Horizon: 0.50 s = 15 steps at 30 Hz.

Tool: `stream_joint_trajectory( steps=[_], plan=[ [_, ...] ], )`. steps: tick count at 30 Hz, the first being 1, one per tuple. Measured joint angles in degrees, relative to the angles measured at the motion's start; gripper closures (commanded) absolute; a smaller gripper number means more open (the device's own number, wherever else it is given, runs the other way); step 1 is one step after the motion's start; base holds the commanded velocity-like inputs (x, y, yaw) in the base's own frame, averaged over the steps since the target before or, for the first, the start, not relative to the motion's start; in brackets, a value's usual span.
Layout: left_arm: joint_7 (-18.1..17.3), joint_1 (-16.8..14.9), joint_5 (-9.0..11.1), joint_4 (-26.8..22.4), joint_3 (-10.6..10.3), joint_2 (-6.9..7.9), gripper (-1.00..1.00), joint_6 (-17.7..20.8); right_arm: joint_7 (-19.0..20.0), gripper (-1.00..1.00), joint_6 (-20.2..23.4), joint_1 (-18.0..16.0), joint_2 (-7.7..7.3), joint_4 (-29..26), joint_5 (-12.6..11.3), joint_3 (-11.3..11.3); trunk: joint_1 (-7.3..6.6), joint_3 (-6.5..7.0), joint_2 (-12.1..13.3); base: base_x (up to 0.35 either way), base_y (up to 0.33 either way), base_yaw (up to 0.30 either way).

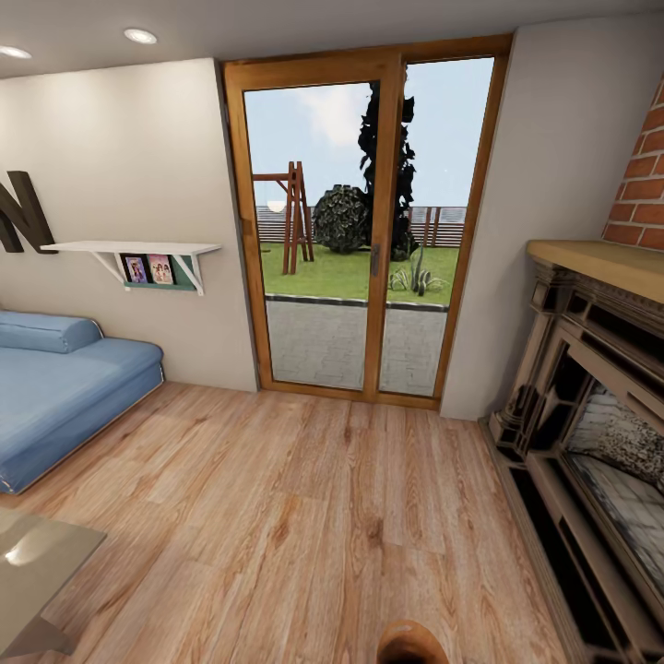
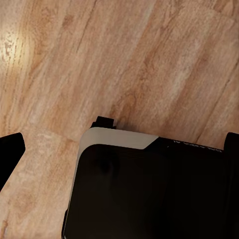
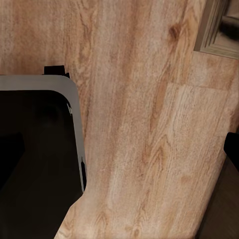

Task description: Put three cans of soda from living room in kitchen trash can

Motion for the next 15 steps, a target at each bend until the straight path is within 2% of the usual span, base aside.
stream_joint_trajectory(
  steps=[15],
  plan=[
    [0.0,0.0,0.0,0.0,0.0,0.02,-1.00,0.0,0.0,-1.00,0.0,0.0,0.00,0.0,0.0,0.0,0.00,0.00,0.0,0.000,0.000,0.000]
  ],
)
